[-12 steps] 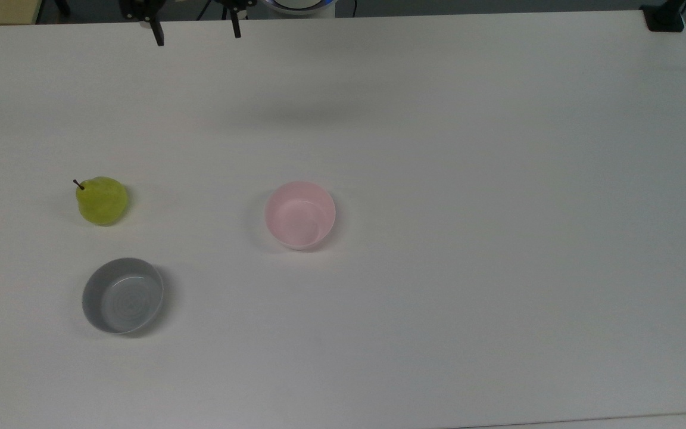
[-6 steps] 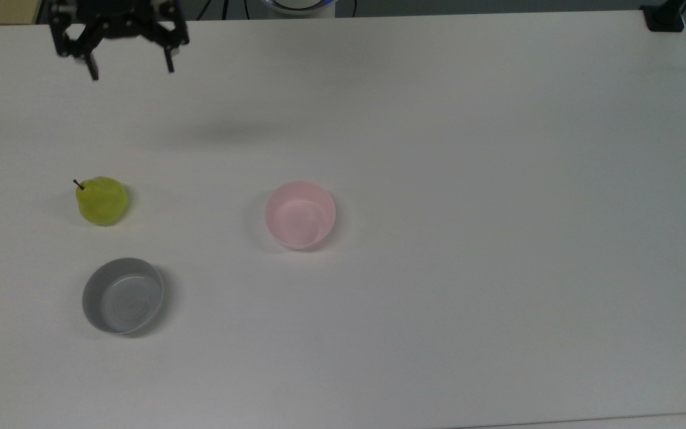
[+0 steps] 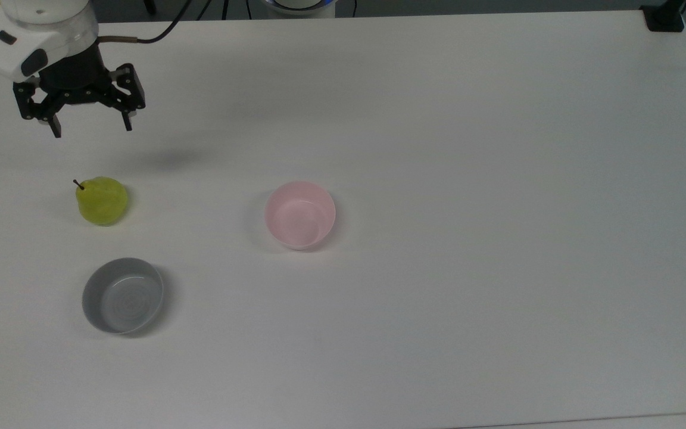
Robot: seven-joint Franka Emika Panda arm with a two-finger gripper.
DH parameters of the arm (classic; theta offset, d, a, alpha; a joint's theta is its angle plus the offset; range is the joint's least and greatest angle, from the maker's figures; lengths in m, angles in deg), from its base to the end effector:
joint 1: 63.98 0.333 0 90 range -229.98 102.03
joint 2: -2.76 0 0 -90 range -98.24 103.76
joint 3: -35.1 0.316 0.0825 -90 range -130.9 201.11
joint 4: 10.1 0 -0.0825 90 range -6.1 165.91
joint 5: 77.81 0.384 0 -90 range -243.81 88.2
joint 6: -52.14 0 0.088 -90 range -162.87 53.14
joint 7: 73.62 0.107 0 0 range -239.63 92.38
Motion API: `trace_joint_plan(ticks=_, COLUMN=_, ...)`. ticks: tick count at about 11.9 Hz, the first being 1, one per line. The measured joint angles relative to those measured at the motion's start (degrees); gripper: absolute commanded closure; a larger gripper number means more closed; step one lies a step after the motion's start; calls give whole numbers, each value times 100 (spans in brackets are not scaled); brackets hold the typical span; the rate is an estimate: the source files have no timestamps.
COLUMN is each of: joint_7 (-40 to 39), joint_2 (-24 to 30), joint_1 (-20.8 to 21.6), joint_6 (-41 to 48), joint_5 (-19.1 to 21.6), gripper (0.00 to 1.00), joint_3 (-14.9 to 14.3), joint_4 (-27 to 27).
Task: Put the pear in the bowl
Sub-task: 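Lower the gripper around the pear and close on it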
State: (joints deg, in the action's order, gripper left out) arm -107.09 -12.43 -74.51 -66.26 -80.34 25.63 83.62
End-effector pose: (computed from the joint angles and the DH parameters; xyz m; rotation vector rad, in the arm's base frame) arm 0.6194 -0.2171 0.4812 2.9611 0.3904 0.1700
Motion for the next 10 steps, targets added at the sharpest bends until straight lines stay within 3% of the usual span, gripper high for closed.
trace_joint_plan(ticks=4, joint_7=24, joint_2=-386, joint_1=-164, joint_6=-279, joint_5=61, gripper=0, joint_3=-23, joint_4=-4)
trace_joint_plan(ticks=10, joint_7=247, joint_2=-927, joint_1=-211, joint_6=-376, joint_5=577, gripper=0, joint_3=-196, joint_4=-339)
